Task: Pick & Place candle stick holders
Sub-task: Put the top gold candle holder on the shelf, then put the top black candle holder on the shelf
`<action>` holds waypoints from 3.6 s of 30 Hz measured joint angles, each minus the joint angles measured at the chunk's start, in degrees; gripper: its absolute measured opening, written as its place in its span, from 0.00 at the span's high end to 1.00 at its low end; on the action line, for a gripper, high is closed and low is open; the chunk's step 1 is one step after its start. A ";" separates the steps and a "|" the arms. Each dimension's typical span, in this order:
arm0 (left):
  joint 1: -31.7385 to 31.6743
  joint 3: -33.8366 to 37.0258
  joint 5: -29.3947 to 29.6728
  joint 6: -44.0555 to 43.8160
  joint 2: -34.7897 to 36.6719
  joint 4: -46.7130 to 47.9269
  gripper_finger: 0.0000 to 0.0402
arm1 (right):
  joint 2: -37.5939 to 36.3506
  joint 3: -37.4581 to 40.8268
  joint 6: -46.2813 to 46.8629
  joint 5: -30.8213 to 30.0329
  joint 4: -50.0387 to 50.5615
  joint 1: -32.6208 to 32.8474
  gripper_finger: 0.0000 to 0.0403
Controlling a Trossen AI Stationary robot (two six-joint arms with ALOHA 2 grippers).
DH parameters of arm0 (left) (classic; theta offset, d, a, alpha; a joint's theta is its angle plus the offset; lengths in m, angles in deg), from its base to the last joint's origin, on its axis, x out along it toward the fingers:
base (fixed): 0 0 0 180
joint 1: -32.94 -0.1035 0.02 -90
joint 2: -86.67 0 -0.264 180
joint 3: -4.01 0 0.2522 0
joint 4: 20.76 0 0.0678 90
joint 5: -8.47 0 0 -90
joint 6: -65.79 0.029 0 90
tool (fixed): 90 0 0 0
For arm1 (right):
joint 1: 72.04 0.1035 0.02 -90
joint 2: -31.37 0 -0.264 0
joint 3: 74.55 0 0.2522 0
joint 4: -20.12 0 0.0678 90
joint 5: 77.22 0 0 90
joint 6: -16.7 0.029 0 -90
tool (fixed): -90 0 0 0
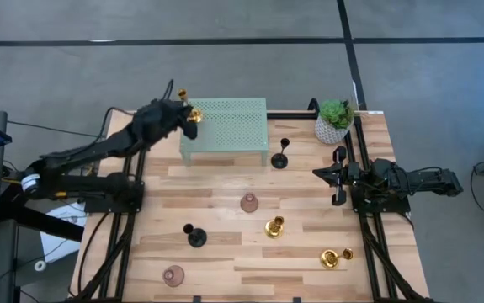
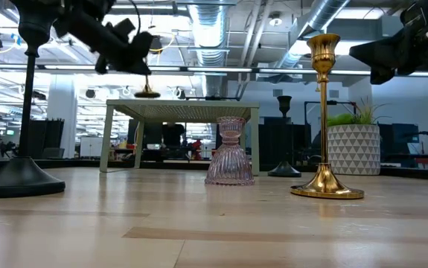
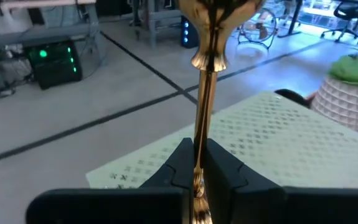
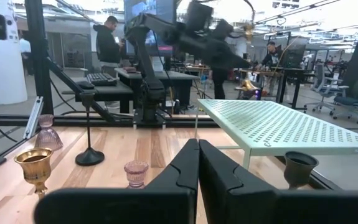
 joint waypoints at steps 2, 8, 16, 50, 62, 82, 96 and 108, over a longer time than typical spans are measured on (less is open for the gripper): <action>-2.71 0.00 -3.67 -1.05 -2.03 -2.62 0.97 | 0.00 0.00 0.00 0.00 0.02 0.02 1.00; -6.01 -0.02 -6.63 -1.44 -7.07 -6.81 0.97 | 0.00 0.00 0.00 0.00 0.02 0.00 1.00; -6.73 -0.02 -5.03 -0.43 -9.80 -7.33 0.96 | 0.00 0.00 0.00 0.00 0.02 0.02 1.00; -6.42 -0.04 -6.45 2.01 -11.49 -11.96 0.81 | 0.00 0.00 -0.02 0.00 0.02 0.00 1.00; -6.42 -0.04 -6.47 3.96 -11.19 -11.64 0.60 | 0.00 0.00 -0.02 0.02 0.04 0.01 1.00; -3.59 0.00 -29.25 3.08 9.29 15.96 0.57 | 0.00 0.00 -0.46 0.24 0.05 0.02 1.00; 13.26 3.03 -35.59 6.51 18.86 26.69 0.85 | 0.00 0.00 -0.46 0.31 0.05 0.09 1.00; 31.38 9.62 -25.16 6.52 26.01 25.80 0.99 | -0.02 0.00 4.41 0.44 2.55 0.09 1.00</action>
